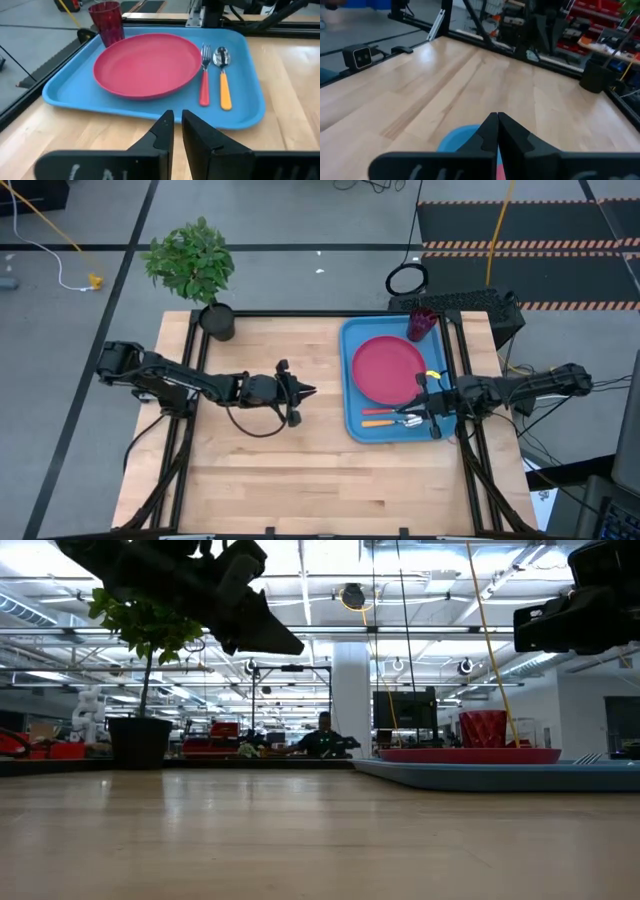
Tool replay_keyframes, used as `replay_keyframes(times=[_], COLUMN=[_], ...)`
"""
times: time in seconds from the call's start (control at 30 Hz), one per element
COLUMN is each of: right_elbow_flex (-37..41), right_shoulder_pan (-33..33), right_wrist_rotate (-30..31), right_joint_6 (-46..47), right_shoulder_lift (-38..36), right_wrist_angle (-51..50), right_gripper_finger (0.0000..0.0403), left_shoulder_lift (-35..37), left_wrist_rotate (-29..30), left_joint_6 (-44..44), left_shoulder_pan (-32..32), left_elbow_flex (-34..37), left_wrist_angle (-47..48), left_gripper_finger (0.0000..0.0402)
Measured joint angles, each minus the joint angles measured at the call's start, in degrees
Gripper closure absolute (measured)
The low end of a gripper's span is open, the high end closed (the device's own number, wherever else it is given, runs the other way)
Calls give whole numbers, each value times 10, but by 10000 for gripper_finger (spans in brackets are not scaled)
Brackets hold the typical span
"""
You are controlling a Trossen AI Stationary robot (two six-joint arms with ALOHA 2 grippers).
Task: Pick and place plate/cup/fork/spoon on tray
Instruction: Return to Home Position
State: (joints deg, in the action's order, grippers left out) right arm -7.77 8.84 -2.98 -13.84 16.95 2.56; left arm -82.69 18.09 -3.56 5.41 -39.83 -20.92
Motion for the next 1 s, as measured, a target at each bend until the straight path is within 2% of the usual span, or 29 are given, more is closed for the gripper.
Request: replay_keyframes(times=[0.23,0.37,0.53,0.63,0.8,1.0], right_elbow_flex=[28,54,66,66,67,67], right_shoulder_pan=[-19,-33,-57,-67,-77,-80], right_wrist_rotate=[0,-1,0,-1,-1,-2], right_joint_6=[-5,-13,-18,-19,-20,-2], right_shoulder_lift=[-17,-16,-17,-25,-51,-104], right_wrist_angle=[33,61,72,58,34,13], right_gripper_finger=[403,403,403,403,403,403], left_shoulder_lift=[0,0,12,30,63,96], left_wrist_rotate=[2,6,87,75,75,90], left_joint_6=[-39,-27,-43,-33,-32,-50], left_shoulder_pan=[-7,-14,-16,-13,9,20], left_elbow_flex=[0,0,0,-2,0,66], left_wrist_angle=[14,27,34,36,97,56], left_gripper_finger=[362,362,362,362,362,362])
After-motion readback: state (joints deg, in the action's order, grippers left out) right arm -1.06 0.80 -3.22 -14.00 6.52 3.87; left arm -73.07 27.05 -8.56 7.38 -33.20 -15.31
